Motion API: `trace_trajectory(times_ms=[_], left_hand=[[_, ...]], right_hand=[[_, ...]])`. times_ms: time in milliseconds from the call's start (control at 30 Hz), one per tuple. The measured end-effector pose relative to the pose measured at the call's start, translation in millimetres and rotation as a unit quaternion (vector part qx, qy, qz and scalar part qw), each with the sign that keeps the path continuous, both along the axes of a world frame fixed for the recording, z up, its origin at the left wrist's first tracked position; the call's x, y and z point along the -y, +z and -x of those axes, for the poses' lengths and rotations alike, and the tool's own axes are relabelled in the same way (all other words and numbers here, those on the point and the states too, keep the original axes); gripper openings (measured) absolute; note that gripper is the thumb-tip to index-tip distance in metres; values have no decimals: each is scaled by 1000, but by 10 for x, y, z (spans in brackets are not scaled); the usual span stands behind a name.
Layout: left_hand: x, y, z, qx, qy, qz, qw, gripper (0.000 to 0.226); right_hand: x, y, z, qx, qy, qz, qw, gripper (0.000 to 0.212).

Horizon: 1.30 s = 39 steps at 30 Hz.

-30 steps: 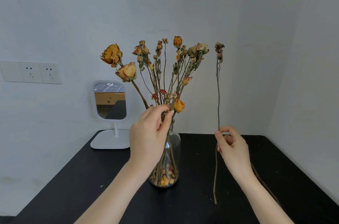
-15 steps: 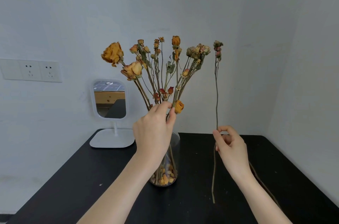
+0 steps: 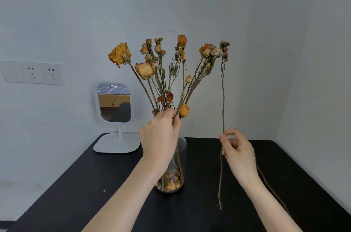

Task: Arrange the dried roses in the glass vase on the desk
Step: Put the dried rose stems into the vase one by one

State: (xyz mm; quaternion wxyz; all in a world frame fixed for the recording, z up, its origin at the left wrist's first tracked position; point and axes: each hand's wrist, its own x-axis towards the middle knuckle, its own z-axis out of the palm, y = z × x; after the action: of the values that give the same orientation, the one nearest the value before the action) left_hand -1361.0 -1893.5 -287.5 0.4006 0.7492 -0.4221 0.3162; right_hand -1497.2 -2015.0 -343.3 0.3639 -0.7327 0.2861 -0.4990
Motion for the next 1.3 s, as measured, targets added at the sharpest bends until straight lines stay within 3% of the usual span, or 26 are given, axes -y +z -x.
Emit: trace_trajectory(times_ms=[233,400,500,667,833,1067,1167,1300], left_hand=[[9,-98,-86,-3,27,-53,998,26],[-115,-321,-91,-10,-9,12,1000,27],[-124,-550,-166,-87,-8,51,995,42],[130,-598,-289,-198,-40,7,979,74],[285,-581,-417,-228,-35,-11,973,67],[254,-609,-597,-250,-119,-27,960,54],[204,-597,-649,-288,-172,-38,941,42],[178,-602,-722,-361,-240,-56,899,54]], right_hand=[[20,-8,9,-1,-6,1,1000,10],[26,-7,17,-8,-18,4,1000,2],[29,13,20,-7,-23,6,1000,1],[29,121,16,19,-17,-9,1000,5],[86,294,29,56,-5,-37,998,7],[126,507,29,96,14,-60,993,9],[112,587,30,119,27,-61,991,12],[94,711,21,140,31,-51,988,13]])
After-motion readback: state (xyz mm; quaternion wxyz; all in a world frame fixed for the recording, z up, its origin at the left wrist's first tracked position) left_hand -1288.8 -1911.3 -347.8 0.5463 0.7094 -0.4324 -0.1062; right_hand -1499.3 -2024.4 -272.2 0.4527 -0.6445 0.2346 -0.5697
